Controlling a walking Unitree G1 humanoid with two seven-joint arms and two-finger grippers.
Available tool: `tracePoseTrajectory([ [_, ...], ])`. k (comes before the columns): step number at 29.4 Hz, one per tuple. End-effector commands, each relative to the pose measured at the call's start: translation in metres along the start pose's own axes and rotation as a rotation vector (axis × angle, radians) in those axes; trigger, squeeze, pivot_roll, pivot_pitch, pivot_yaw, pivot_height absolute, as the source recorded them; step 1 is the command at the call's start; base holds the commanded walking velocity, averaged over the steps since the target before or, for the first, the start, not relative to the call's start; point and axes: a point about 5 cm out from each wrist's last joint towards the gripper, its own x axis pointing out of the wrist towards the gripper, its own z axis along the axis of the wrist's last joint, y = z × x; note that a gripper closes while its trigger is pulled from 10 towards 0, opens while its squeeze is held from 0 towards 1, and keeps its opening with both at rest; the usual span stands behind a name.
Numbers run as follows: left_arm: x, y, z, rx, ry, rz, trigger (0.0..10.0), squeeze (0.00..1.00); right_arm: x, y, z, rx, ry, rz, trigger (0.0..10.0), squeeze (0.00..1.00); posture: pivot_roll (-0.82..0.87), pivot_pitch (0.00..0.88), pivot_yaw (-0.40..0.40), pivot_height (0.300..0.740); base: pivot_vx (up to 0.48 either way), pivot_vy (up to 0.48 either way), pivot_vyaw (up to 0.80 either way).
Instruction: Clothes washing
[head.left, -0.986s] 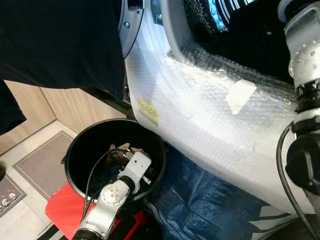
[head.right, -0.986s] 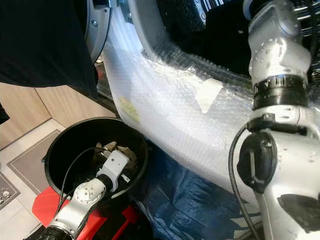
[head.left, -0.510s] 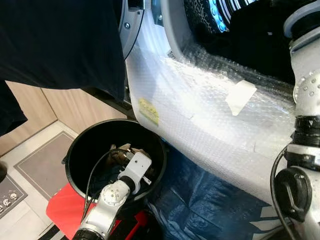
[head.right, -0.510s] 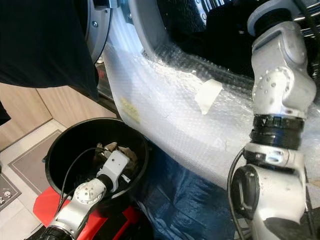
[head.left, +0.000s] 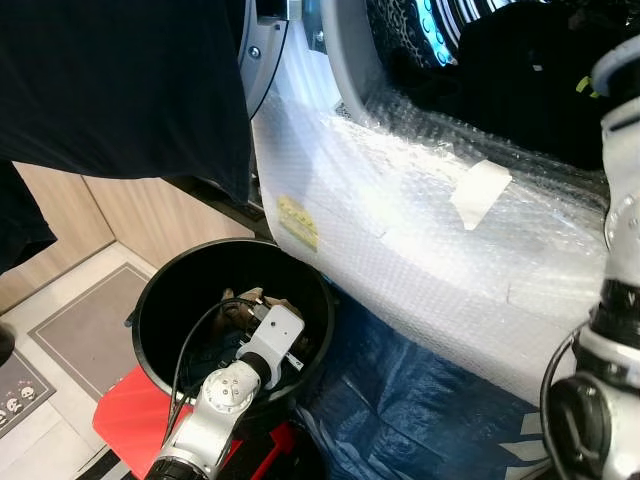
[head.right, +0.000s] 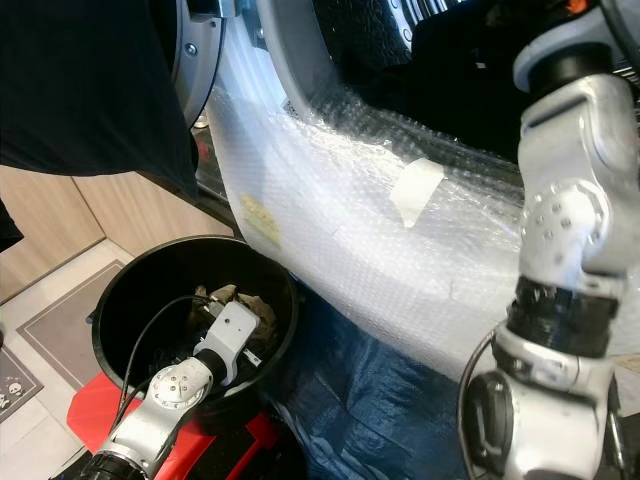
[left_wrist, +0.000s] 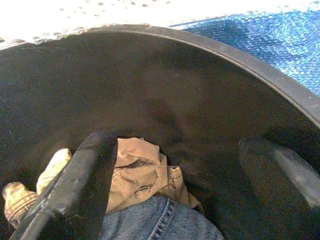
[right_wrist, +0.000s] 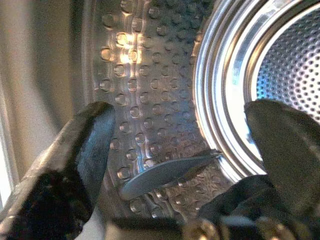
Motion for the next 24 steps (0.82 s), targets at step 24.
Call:
tracePoseTrajectory([
  [24,-0.004,0.011,0.010,0.006,-0.078,0.090,10.0,0.00,-0.095,0.075,-0.012,0.426,0.145,0.768,10.0,0.00,0.00,0.129,-0.054,0.740,0.000,0.000,0.00],
])
